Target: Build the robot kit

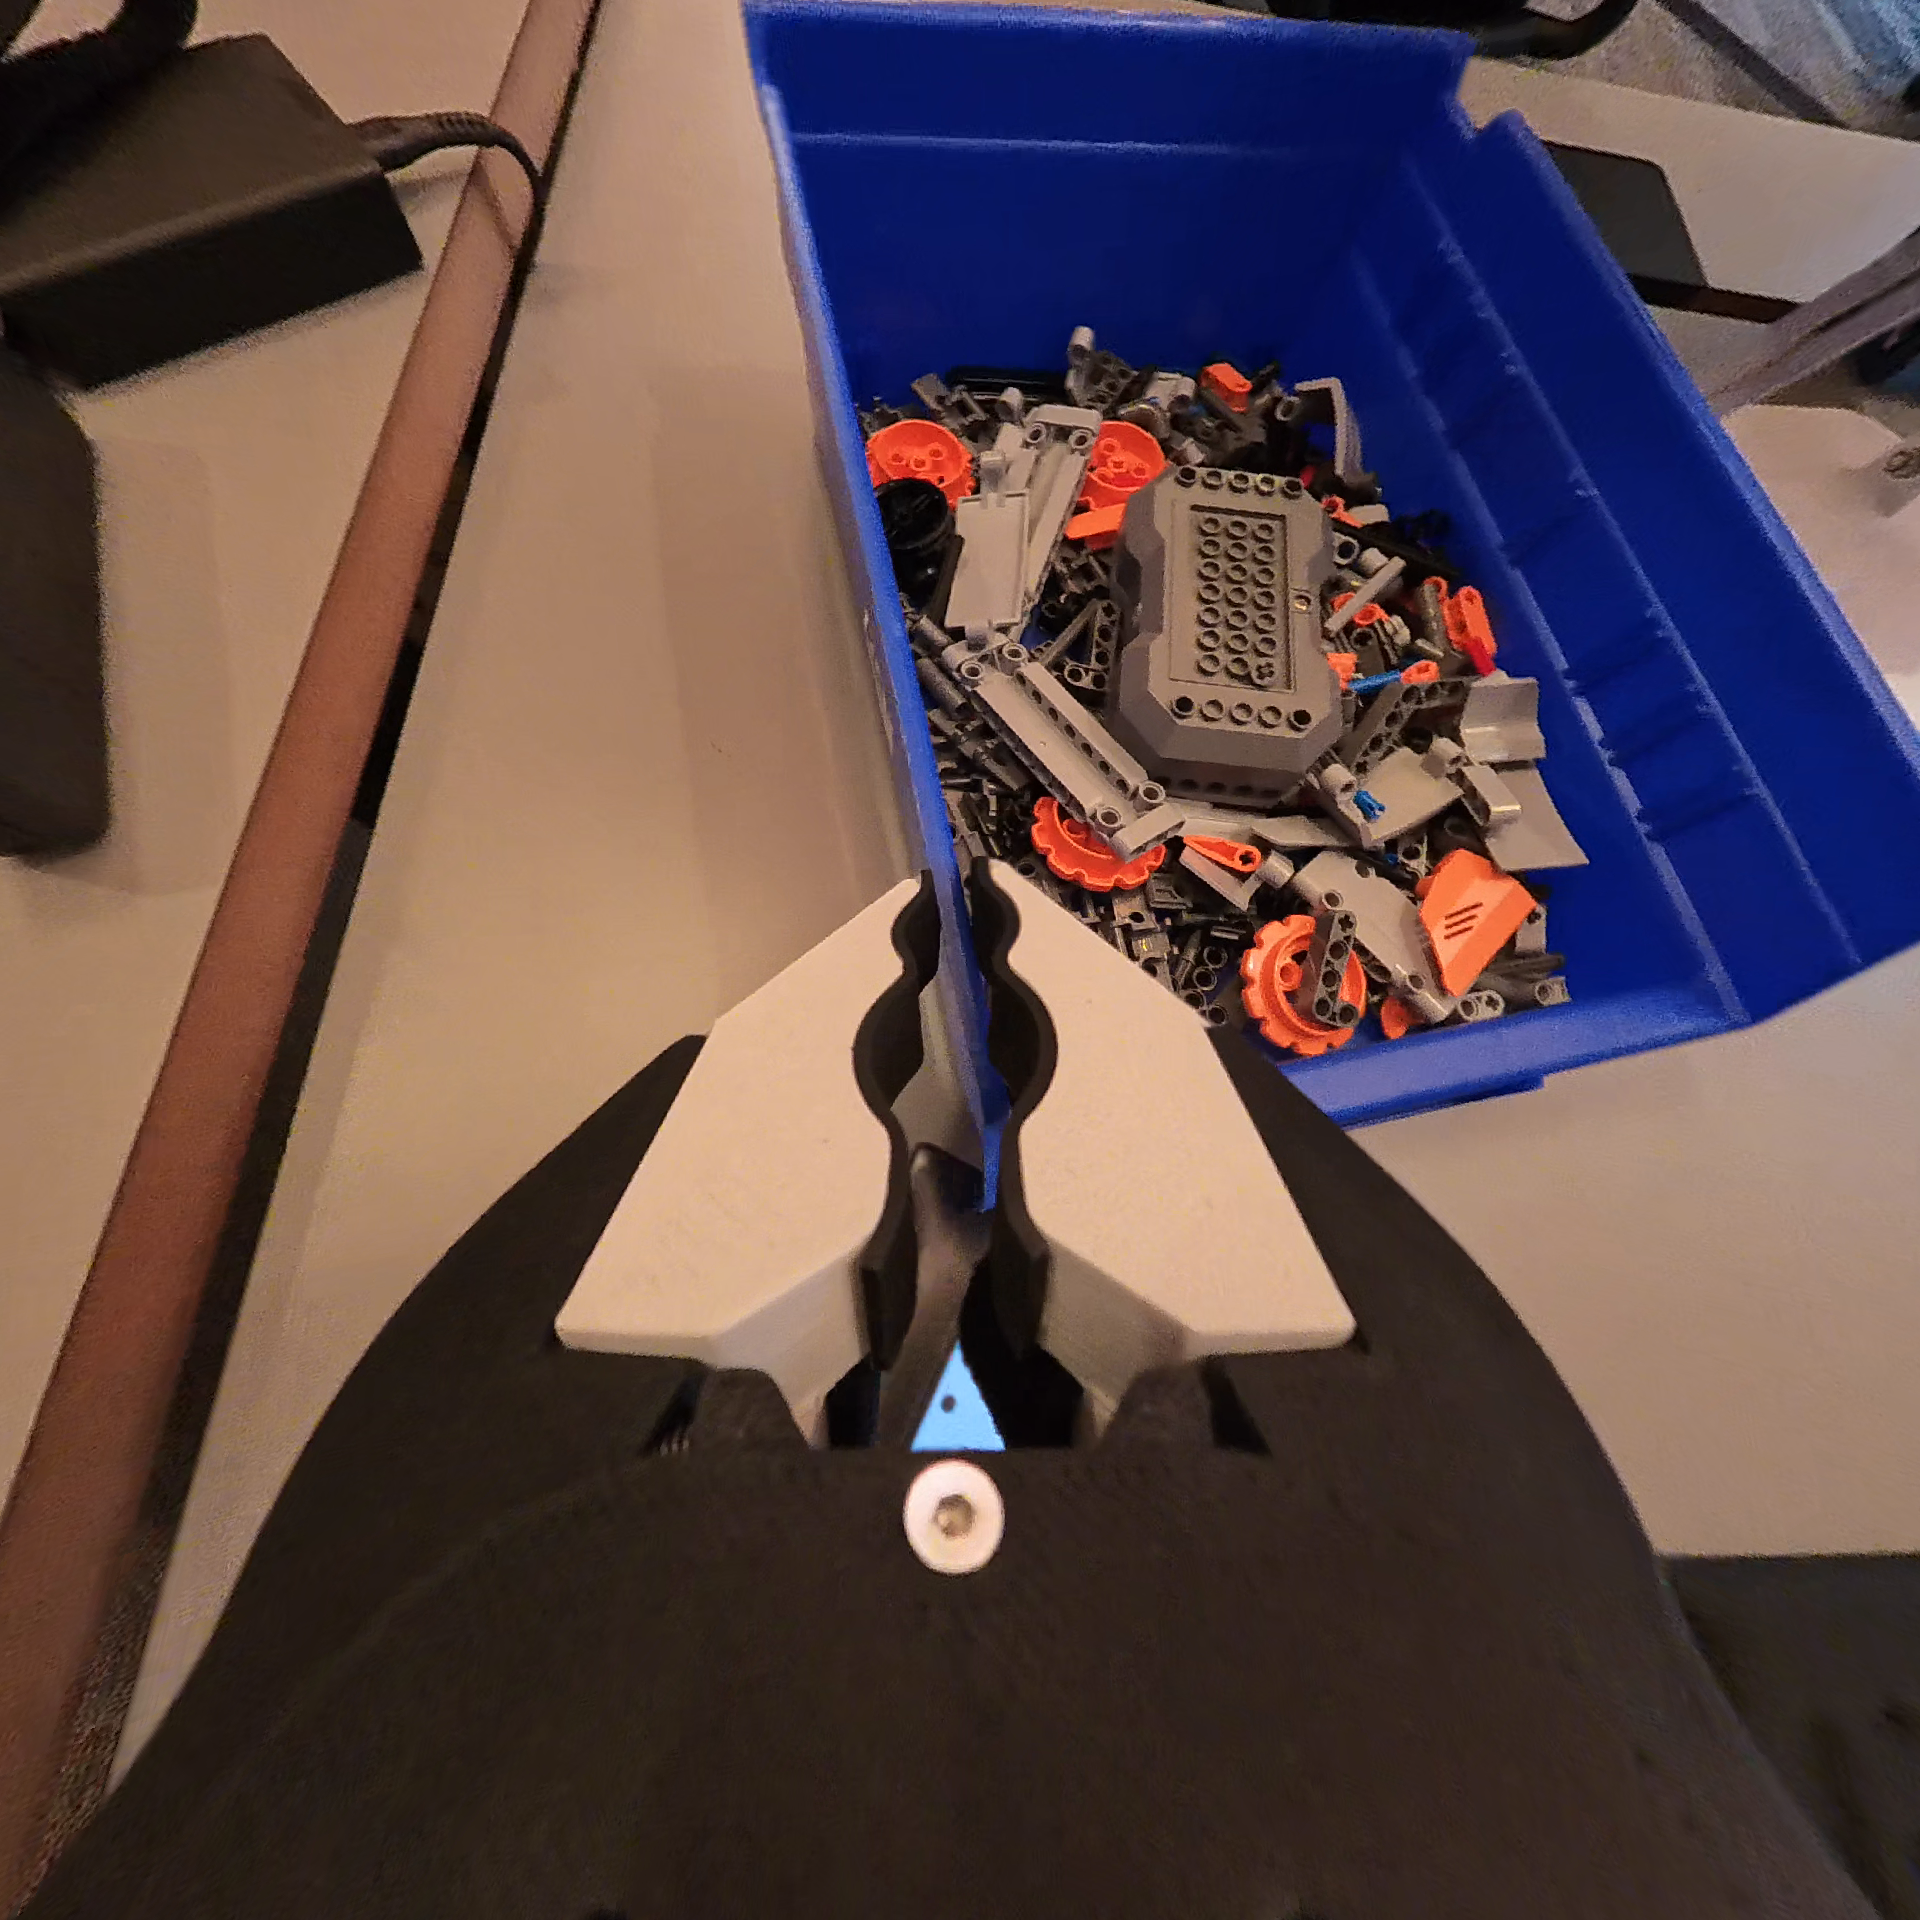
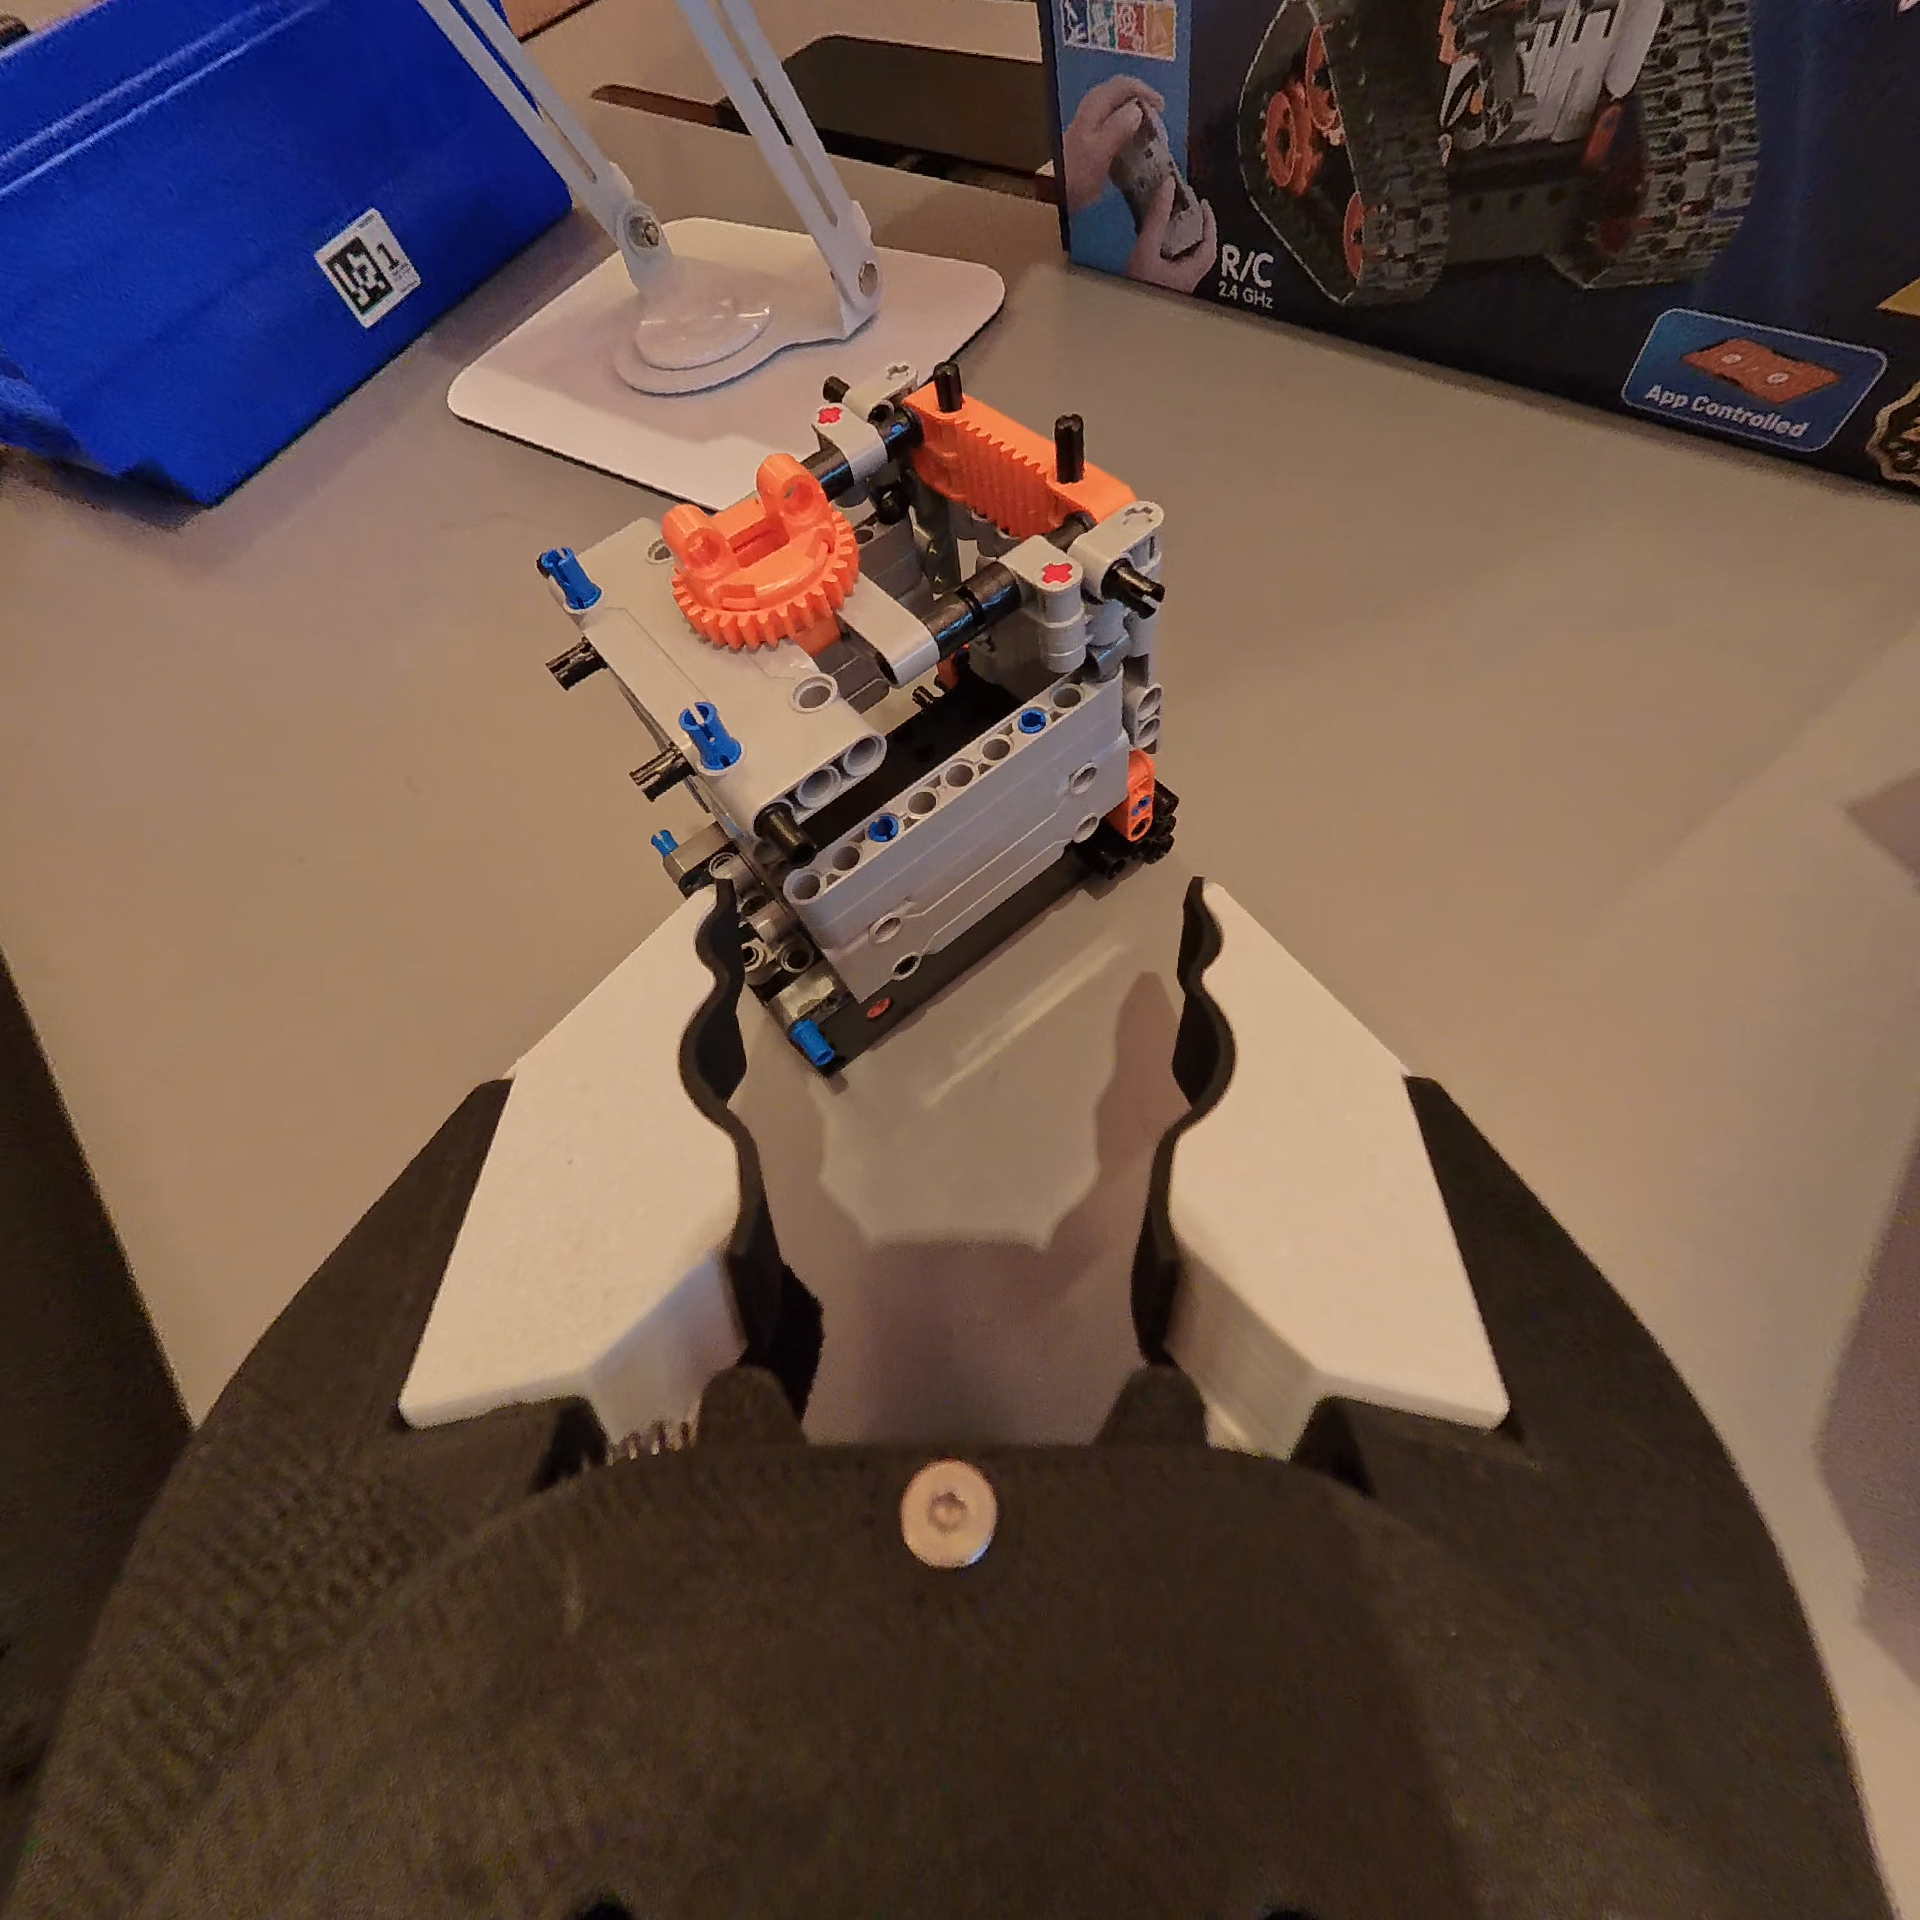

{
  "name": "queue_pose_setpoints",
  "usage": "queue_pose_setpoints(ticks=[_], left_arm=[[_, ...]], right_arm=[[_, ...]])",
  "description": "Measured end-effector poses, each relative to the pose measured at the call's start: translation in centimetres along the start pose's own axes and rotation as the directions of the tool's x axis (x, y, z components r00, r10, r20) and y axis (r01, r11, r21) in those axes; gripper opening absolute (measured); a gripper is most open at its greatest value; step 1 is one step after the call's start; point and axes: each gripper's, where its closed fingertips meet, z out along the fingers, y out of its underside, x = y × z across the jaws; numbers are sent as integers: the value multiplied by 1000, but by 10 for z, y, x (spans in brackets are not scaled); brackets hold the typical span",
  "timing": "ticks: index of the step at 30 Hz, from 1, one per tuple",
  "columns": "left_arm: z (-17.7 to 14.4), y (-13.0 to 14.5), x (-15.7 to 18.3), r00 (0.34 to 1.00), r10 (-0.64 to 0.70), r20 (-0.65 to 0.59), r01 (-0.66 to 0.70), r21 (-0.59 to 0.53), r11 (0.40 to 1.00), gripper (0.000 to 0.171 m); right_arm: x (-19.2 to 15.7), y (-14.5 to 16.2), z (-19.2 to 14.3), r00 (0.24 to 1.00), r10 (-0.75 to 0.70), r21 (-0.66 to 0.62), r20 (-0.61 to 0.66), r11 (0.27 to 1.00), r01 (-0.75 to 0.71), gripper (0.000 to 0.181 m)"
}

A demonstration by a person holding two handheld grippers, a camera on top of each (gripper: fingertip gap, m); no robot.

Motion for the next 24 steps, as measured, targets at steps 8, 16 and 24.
queue_pose_setpoints(ticks=[8,16,24], left_arm=[[-21,22,30,998,56,-38,-57,-41,998,5],[-38,25,41,995,74,-69,-75,-16,997,17],[-41,-30,96,942,300,-149,-298,31,954,40]], right_arm=[[-4,-1,-1,1000,-10,5,13,1000,9,83],[-6,-4,-2,999,-37,13,3,999,37,84],[-1,-4,-2,999,-32,16,-15,999,32,84]])
